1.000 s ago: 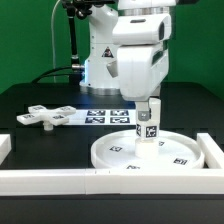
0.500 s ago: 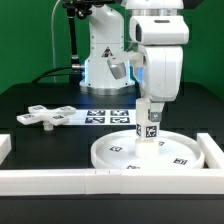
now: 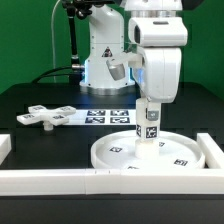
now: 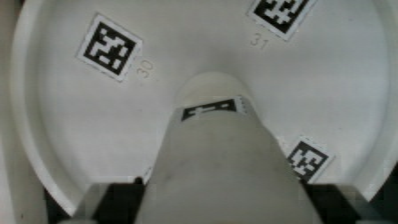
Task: Assemble round table
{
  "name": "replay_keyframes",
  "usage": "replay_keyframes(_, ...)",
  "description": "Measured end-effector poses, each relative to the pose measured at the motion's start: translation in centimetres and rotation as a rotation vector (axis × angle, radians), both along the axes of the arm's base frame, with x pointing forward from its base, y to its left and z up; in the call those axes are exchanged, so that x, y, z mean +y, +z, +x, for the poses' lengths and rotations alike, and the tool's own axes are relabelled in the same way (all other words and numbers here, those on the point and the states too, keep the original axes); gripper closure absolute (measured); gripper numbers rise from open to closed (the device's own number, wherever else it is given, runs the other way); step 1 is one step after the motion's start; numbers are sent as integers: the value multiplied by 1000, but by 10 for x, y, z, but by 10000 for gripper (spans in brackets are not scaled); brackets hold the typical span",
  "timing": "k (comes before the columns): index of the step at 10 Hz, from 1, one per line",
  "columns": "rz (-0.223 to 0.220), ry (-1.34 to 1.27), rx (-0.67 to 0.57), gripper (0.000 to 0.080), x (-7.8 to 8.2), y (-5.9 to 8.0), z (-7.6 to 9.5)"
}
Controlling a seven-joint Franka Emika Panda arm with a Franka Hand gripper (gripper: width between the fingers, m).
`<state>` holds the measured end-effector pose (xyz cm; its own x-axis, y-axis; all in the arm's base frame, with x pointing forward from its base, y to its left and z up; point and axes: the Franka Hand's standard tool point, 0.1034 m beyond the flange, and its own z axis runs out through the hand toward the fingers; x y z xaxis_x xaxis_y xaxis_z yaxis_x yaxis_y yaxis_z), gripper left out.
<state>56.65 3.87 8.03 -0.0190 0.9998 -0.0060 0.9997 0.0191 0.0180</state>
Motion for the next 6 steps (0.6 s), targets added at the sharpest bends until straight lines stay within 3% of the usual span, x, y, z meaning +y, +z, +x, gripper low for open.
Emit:
replay_keyframes(4,2,-46,1,392,0,-1,0)
replay_keyframes(6,8,-354,10,392,1,-1,-2)
